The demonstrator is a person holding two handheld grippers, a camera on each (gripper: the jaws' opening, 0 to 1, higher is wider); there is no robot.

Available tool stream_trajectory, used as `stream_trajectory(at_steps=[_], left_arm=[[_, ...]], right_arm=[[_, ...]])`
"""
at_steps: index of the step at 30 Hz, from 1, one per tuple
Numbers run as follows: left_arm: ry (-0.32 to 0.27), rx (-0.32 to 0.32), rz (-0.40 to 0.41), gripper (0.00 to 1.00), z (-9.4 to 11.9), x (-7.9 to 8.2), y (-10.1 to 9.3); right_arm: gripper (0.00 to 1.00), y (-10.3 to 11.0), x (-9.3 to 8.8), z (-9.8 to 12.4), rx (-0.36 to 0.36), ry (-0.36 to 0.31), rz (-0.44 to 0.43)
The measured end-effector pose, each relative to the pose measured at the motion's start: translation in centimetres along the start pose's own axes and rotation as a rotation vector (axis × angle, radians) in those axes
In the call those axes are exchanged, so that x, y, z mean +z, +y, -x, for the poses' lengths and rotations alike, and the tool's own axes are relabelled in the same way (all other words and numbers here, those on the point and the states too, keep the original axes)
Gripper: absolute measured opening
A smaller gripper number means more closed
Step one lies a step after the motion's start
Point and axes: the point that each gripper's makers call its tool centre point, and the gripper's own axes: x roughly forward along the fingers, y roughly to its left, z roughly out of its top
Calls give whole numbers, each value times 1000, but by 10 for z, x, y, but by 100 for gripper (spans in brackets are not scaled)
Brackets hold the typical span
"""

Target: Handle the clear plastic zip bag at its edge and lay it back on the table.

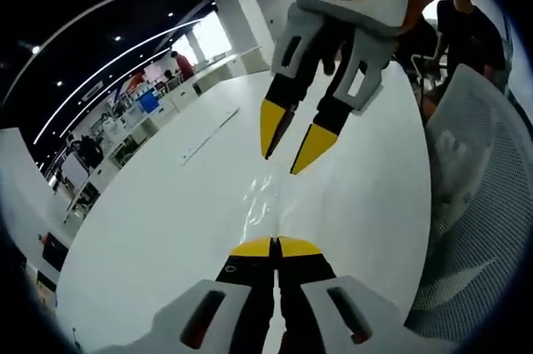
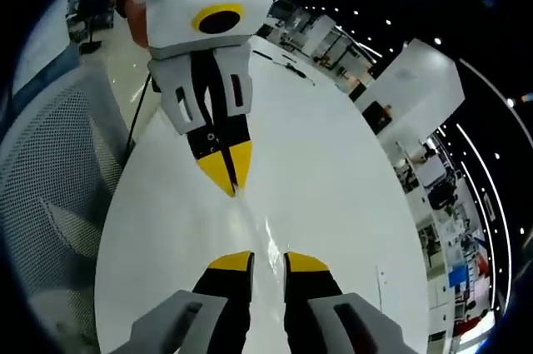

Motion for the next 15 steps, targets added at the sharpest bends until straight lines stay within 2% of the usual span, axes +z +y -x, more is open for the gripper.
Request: stream_trajectory(at_steps=[10, 15], left_arm=[[6, -15, -26, 0, 1, 3, -3], [10, -22, -43, 0, 1, 4, -4]], right_arm=[[12, 17, 18, -17, 85, -7, 83], [11, 21, 23, -21, 99, -10, 105]])
